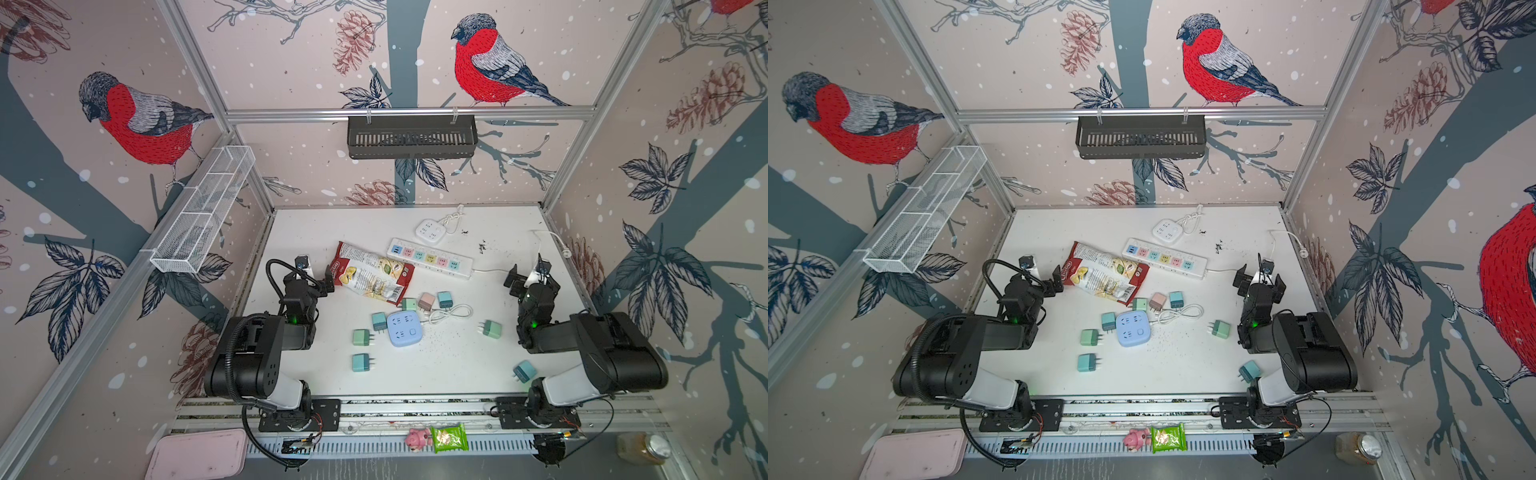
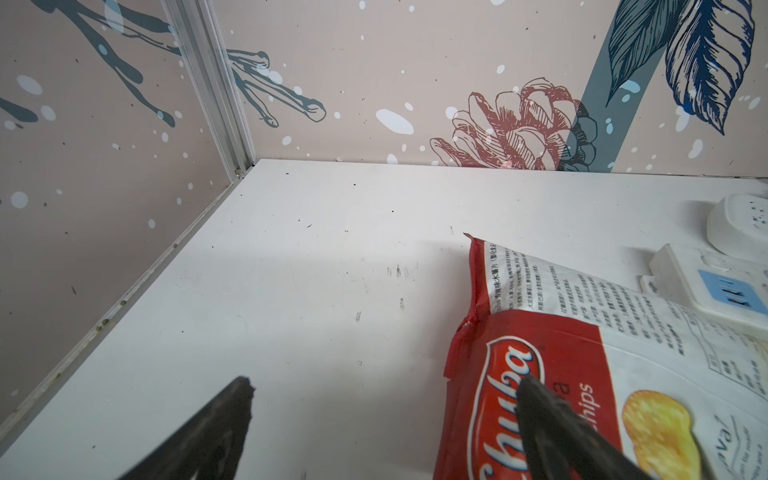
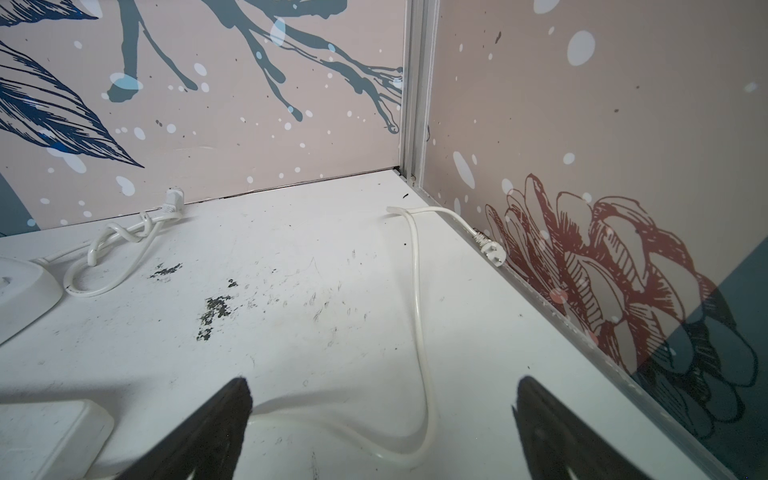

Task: Insert the plug

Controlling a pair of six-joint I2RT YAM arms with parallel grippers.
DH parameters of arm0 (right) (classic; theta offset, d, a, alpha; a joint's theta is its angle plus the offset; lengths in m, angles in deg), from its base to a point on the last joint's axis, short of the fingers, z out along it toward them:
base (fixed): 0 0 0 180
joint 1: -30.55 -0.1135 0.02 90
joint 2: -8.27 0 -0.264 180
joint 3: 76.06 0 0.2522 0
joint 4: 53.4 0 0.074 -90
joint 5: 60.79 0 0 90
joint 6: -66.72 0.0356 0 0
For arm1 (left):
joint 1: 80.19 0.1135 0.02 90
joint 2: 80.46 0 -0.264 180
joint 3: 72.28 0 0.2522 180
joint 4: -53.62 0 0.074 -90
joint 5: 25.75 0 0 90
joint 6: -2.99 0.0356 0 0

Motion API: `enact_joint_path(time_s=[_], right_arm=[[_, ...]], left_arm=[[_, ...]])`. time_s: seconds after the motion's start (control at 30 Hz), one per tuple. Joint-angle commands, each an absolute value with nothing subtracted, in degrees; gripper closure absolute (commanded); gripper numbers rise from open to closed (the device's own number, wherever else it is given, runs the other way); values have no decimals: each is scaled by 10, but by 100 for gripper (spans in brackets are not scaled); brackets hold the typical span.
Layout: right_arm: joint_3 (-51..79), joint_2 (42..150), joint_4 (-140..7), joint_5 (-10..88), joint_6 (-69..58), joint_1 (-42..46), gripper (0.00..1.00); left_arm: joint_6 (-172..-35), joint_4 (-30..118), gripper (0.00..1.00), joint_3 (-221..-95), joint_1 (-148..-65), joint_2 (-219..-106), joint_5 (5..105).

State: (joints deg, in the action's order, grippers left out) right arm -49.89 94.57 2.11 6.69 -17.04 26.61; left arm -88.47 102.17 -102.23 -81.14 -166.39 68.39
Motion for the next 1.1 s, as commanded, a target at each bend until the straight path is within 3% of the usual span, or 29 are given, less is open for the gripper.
enact_joint_path(time_s=[0.0, 0.47, 0.6, 0.67, 0.8, 0.87, 1.07], right_arm=[[-498, 945, 38, 60, -162, 266, 0], [-501, 924, 42, 70, -177, 266, 0], [-418, 817, -218, 28, -121, 277, 0], [-402, 764, -273, 44, -90, 289, 0], [-332, 672, -468, -19, 86, 291, 0], [-313, 642, -557, -6, 153, 296, 0], [-329, 626, -503, 160, 161, 314, 0]], left_arm=[[-881, 1030, 2, -1025, -812, -1663, 683], [-873, 1029, 2, -1025, -812, -1656, 677], [-874, 972, 2, -1034, -813, -1600, 681], [-881, 940, 2, -1041, -814, -1571, 701], [-936, 789, 2, -1110, -814, -1495, 717], [-967, 682, 2, -1161, -815, -1468, 702], [-1226, 360, 2, -1344, -815, -1463, 766]])
